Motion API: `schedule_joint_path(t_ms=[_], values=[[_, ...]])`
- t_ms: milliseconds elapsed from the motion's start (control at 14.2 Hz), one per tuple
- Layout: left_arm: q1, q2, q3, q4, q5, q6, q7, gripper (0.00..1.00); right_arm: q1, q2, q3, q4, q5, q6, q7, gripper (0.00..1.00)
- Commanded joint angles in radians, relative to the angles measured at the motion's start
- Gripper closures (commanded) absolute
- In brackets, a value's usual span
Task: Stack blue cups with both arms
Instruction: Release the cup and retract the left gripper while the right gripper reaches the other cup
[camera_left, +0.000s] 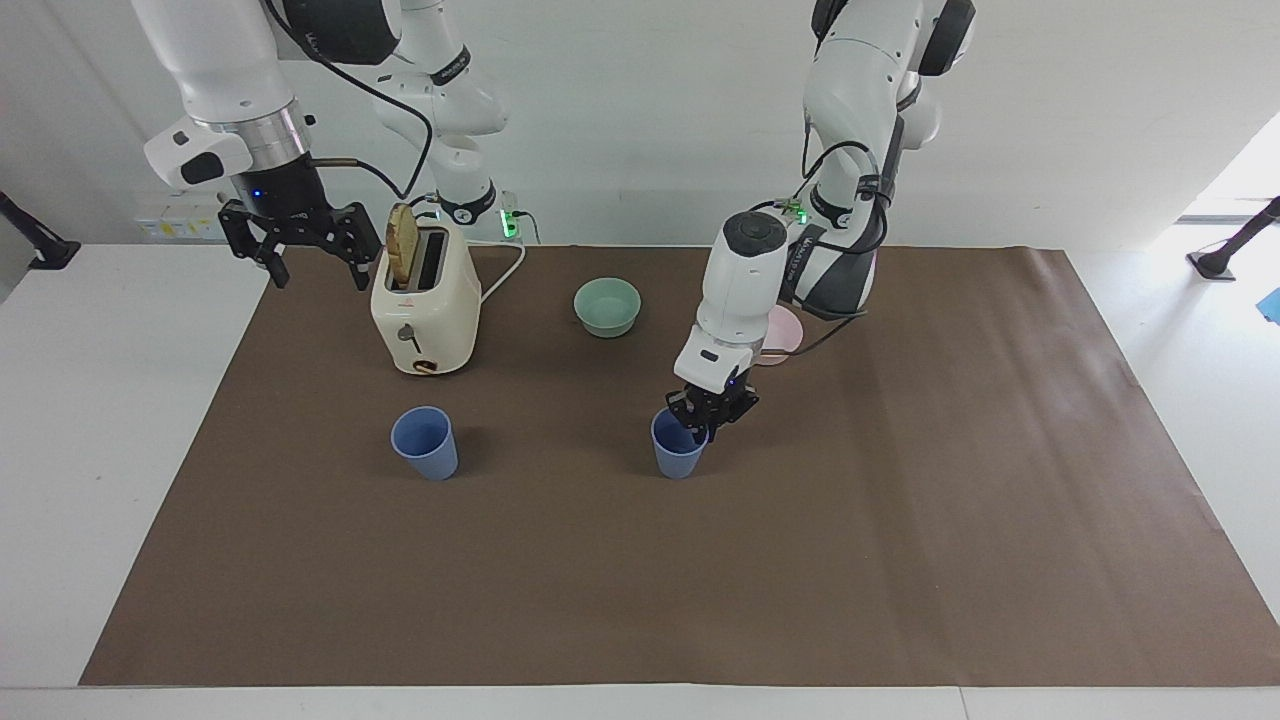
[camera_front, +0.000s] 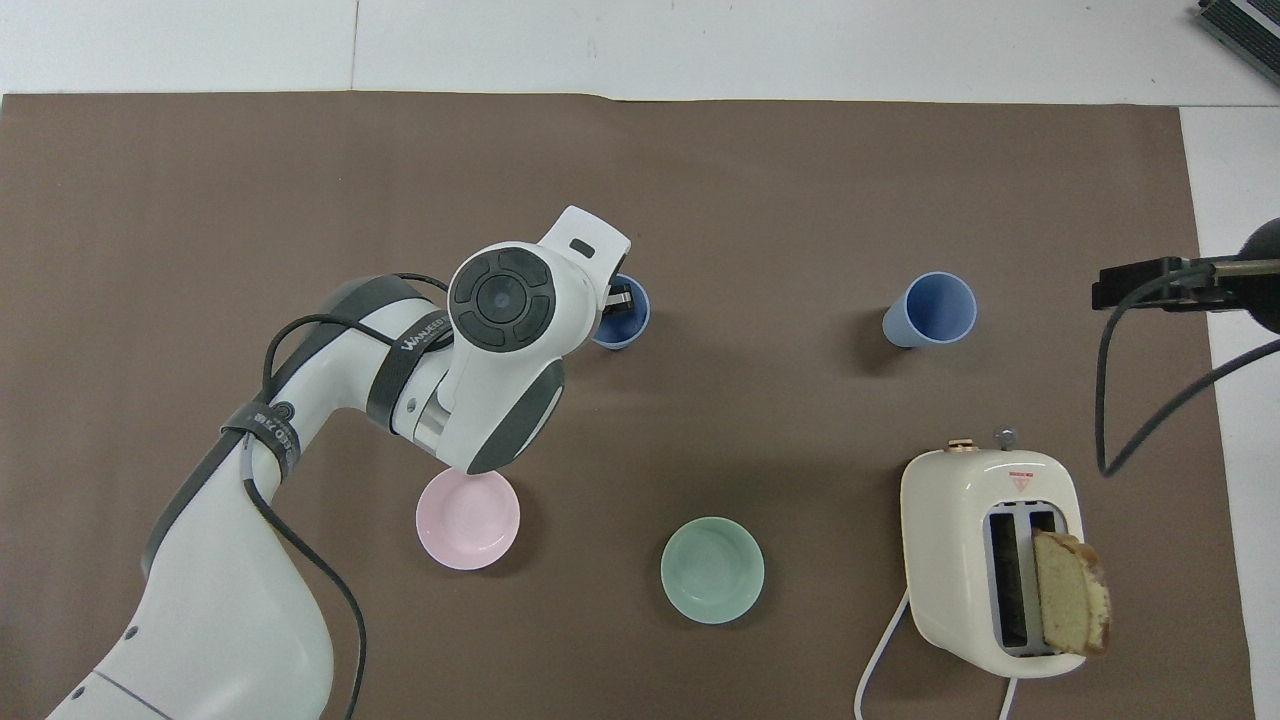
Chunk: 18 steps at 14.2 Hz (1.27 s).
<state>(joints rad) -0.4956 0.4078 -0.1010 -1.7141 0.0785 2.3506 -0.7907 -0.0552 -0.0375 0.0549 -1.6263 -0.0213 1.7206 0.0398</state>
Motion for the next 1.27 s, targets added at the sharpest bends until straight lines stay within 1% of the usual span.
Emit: schedule_joint_path(t_ms=[0,211,352,493,704,915,986,1127,1197], values=[[-0.003,-0.036,0.020,-0.001,0.026,-0.064,-0.022,0.00,-0.011,-0.005,0.005,-0.009,-0.008,0.007,-0.021,0.00],[0.018,-0.110,0.041,0.016,0.027,-0.178,-0.006,0.00,-0.014,-0.005,0.005,-0.010,-0.008,0.007,-0.029,0.00],[0.061,-0.150,0.041,0.013,0.029,-0.211,0.039,0.00,-0.005,-0.006,0.006,-0.024,-0.006,0.025,-0.026,0.00],[0.126,-0.197,0.040,-0.001,0.027,-0.224,0.140,0.00,0.001,0.016,0.006,-0.059,-0.006,0.057,-0.015,0.00],[0.218,-0.262,0.037,-0.015,0.018,-0.304,0.292,0.00,-0.005,0.089,0.005,-0.115,-0.006,0.158,-0.012,0.00],[0.293,-0.308,0.037,-0.013,-0.002,-0.370,0.448,0.00,-0.014,0.204,0.006,-0.116,-0.006,0.246,0.014,0.00],[0.324,-0.326,0.037,-0.013,-0.023,-0.391,0.506,0.00,-0.012,0.226,0.006,-0.118,-0.008,0.282,0.017,0.00],[0.392,-0.359,0.037,-0.013,-0.072,-0.442,0.640,0.00,-0.005,0.264,0.006,-0.119,-0.006,0.313,0.022,0.00],[0.422,-0.371,0.037,-0.013,-0.077,-0.471,0.690,0.00,-0.005,0.286,0.006,-0.119,-0.008,0.339,0.017,0.00]])
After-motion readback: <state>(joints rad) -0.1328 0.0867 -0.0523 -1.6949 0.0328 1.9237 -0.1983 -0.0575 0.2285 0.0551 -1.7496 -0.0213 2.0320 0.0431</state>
